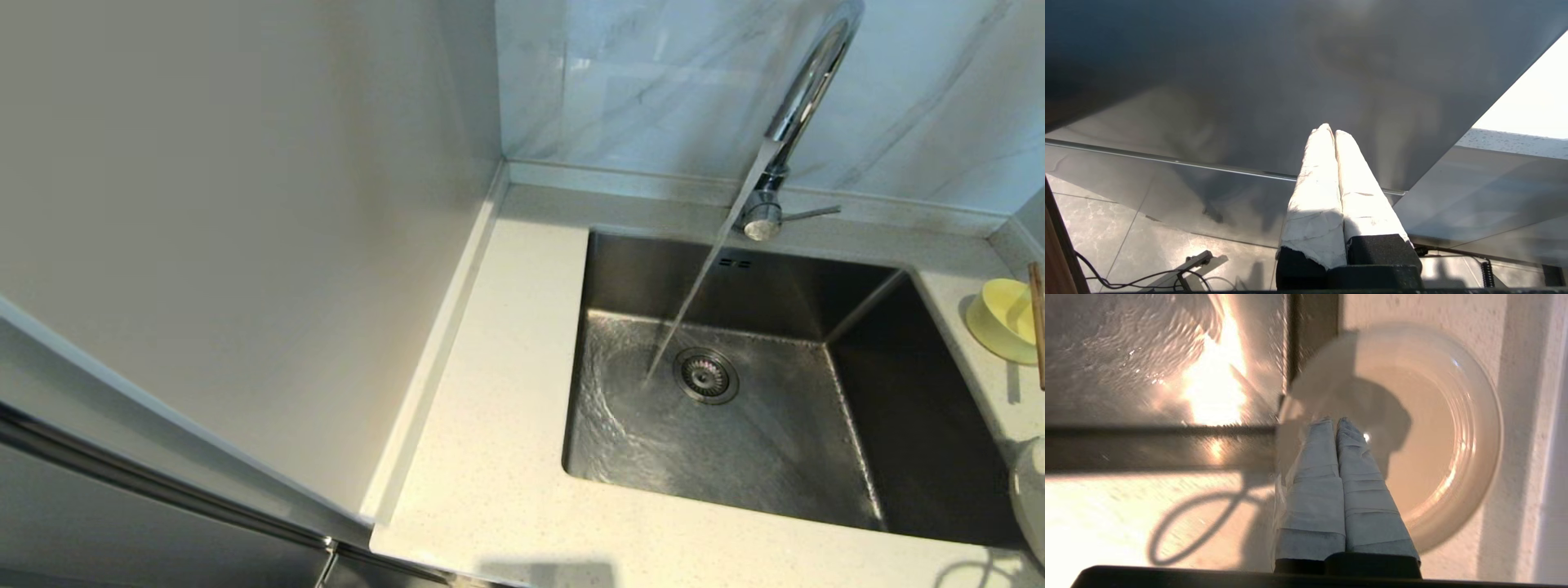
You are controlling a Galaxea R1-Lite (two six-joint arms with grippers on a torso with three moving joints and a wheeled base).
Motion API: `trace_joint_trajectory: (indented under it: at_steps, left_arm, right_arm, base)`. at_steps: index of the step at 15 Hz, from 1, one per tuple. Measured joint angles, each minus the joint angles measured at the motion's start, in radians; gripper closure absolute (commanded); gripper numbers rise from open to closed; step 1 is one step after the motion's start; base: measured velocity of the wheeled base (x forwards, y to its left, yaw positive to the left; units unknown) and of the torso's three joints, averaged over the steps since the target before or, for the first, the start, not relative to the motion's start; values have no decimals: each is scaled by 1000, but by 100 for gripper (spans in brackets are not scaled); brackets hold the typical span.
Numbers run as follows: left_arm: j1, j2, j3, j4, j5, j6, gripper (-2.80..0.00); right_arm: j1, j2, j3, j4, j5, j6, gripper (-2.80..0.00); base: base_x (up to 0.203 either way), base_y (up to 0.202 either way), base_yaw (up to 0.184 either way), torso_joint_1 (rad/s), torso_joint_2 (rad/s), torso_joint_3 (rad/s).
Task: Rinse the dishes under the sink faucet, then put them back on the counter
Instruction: Pick up the plate
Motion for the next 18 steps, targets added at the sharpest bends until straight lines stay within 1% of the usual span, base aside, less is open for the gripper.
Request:
trace_joint_trajectory:
  at_steps: [1,3,5,6,7,9,10,11,13,15,18]
  left_arm:
    - [0,0,0,0,0,0,0]
    - [0,0,0,0,0,0,0]
    - [0,0,0,0,-1,0,0]
    - [0,0,0,0,-1,0,0]
    - [0,0,0,0,0,0,0]
    - [0,0,0,0,-1,0,0]
    - [0,0,0,0,0,0,0]
    - [0,0,0,0,0,0,0]
    - [0,0,0,0,0,0,0]
    - [0,0,0,0,0,0,0]
    - [0,0,0,0,0,0,0]
  right_arm:
    - [1,-2,10,0,-11,-17,0]
    - [1,4,18,0,-30,-20,0]
    - [13,14,11,41,-74,-14,0]
    - [28,16,-3,91,-86,8,0]
    - [53,18,-23,147,-91,49,0]
    - [118,21,-79,272,-95,165,0]
    - [144,24,-97,309,-96,206,0]
    - [172,30,-106,316,-97,235,-280]
    - [218,56,-114,311,-119,293,-280]
    - [240,97,-117,263,-160,343,-280]
    - [249,167,-80,172,-231,359,-280]
  base:
    - [0,0,0,0,0,0]
    - [0,0,0,0,0,0]
    - [0,0,0,0,0,0]
    - [0,0,0,0,0,0]
    - [0,0,0,0,0,0]
    - [0,0,0,0,0,0]
    - [0,0,0,0,0,0]
    - [0,0,0,0,0,0]
    - [0,0,0,0,0,0]
    - [0,0,0,0,0,0]
    - [0,0,0,0,0,0]
